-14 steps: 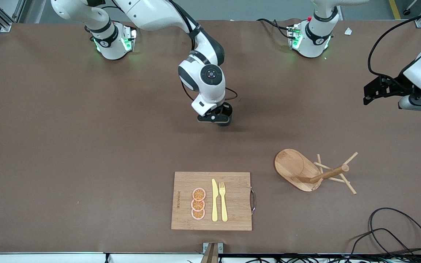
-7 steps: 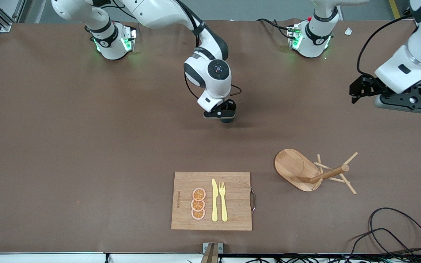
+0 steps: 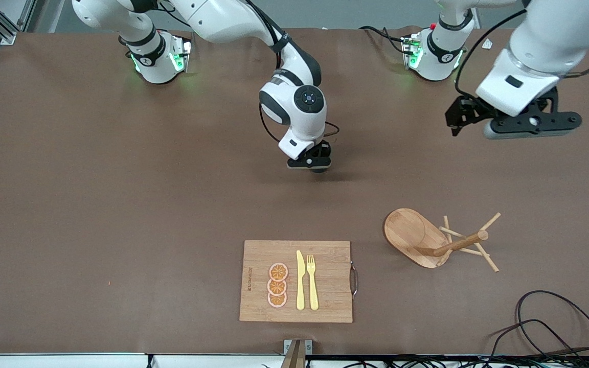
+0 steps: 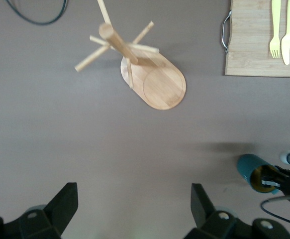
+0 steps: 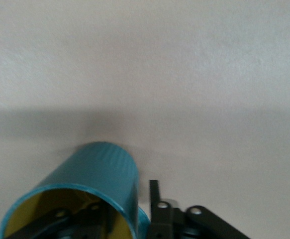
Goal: Pass cup and hang on rack
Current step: 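Set the mug down with the right gripper while the left gripper approaches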
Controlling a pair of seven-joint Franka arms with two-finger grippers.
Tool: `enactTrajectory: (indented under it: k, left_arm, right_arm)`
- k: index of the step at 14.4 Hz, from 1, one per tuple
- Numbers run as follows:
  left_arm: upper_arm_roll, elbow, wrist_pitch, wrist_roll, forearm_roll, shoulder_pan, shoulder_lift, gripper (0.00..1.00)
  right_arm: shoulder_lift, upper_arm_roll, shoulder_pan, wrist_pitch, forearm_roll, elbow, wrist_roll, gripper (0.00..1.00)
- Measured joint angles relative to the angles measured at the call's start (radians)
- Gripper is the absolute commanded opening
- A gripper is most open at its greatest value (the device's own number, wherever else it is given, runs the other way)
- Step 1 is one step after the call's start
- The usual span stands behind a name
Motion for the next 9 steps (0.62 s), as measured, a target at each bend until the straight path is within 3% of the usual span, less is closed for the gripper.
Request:
enactTrajectory:
  k: [4, 9]
  left_arm:
    - [-0.058, 0.012, -0.004, -0.148, -0.053, -0.001, -0.001, 1.0]
    - [-0.084, 0.025, -0.002, -0.23, -0.078, -0.002, -0.001, 1.0]
  right_arm:
    - [-0.015, -0.007, -0.007, -0.106, 0.0, 0.059, -0.057, 1.0]
    - [-0.121, -0.01, -0.052, -0.274, 0.016, 0.075, -0.153, 1.0]
